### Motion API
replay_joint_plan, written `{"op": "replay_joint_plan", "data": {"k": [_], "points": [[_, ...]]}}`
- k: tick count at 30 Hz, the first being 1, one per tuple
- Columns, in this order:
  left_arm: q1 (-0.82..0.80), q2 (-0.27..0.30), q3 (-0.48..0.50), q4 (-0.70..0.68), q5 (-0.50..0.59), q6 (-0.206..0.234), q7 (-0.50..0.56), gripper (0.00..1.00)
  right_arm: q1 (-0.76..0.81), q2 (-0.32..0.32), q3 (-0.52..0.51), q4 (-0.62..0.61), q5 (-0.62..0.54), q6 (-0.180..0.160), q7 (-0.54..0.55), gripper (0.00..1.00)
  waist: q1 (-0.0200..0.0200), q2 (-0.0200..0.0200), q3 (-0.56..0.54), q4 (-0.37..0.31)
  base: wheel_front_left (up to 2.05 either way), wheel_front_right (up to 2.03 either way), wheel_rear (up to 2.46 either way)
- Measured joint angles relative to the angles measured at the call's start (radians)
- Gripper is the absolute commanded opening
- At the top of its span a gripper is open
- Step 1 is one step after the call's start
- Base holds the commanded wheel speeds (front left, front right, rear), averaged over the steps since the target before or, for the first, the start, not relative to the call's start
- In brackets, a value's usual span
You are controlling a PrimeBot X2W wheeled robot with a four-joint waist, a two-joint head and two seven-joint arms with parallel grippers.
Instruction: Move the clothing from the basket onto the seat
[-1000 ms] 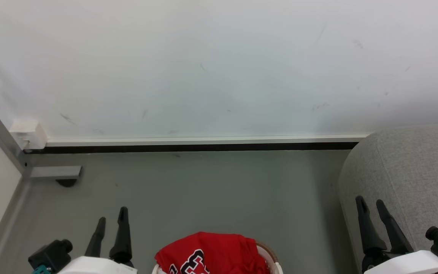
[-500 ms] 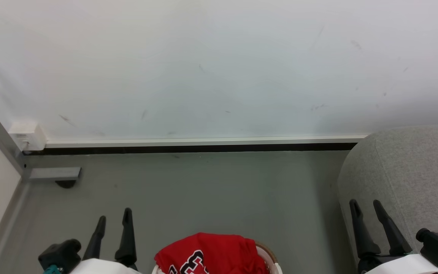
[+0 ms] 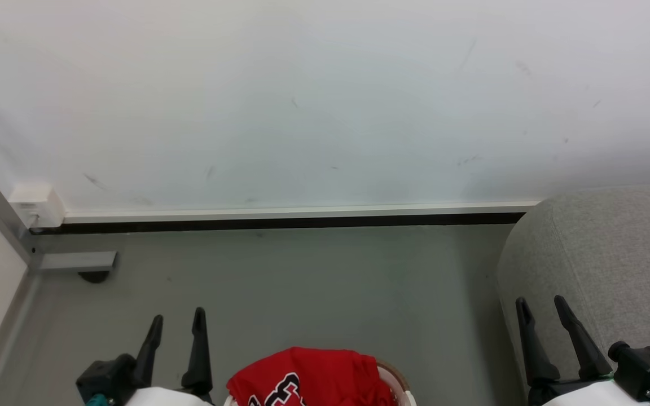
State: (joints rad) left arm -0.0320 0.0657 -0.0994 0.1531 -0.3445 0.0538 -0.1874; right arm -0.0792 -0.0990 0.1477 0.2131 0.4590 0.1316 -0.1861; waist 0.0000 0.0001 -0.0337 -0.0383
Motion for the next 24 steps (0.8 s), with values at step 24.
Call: {"op": "replay_joint_plan", "data": {"k": [24], "points": [[0.011, 0.0, -0.02, -0.025, 0.213, 0.019, -0.045, 1.0, -0.001, 0.004, 0.021, 0.02, -0.184, 0.0, -0.05, 1.0, 0.0, 0.0, -0.011, -0.011, 0.0, 0.0, 0.0]]}}
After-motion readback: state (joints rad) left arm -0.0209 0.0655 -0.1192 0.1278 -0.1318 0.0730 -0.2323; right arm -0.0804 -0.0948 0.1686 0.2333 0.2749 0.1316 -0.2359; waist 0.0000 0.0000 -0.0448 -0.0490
